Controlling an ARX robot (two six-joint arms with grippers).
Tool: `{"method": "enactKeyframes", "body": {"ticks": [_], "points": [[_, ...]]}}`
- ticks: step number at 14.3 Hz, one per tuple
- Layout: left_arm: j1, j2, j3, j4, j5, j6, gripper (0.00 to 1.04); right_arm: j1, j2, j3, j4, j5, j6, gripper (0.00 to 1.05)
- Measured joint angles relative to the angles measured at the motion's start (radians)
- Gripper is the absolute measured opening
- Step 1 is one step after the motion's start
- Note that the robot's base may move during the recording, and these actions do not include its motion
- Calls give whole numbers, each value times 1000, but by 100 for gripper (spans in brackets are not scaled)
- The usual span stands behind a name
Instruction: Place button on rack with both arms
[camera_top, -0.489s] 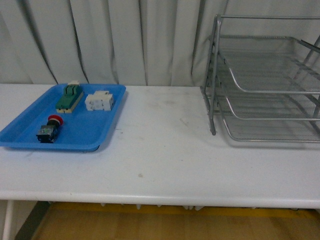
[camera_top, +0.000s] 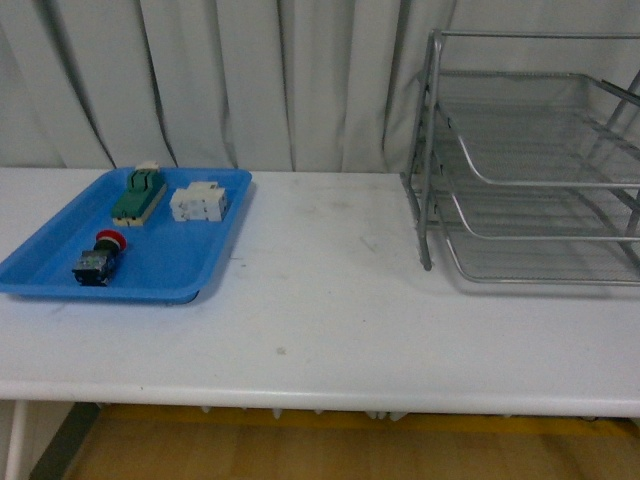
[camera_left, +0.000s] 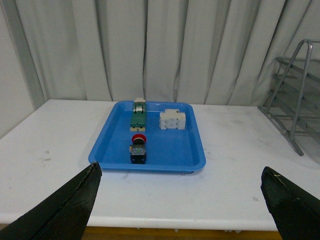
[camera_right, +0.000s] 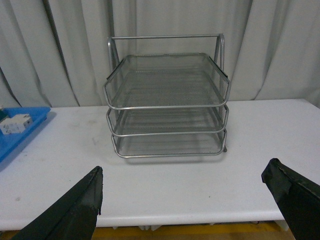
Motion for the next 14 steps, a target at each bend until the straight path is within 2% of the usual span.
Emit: {"method": "enactKeyframes", "body": {"ticks": [14], "points": [[0,0,0,0,0,0,98,0,0,0,0,0,0,98]]}}
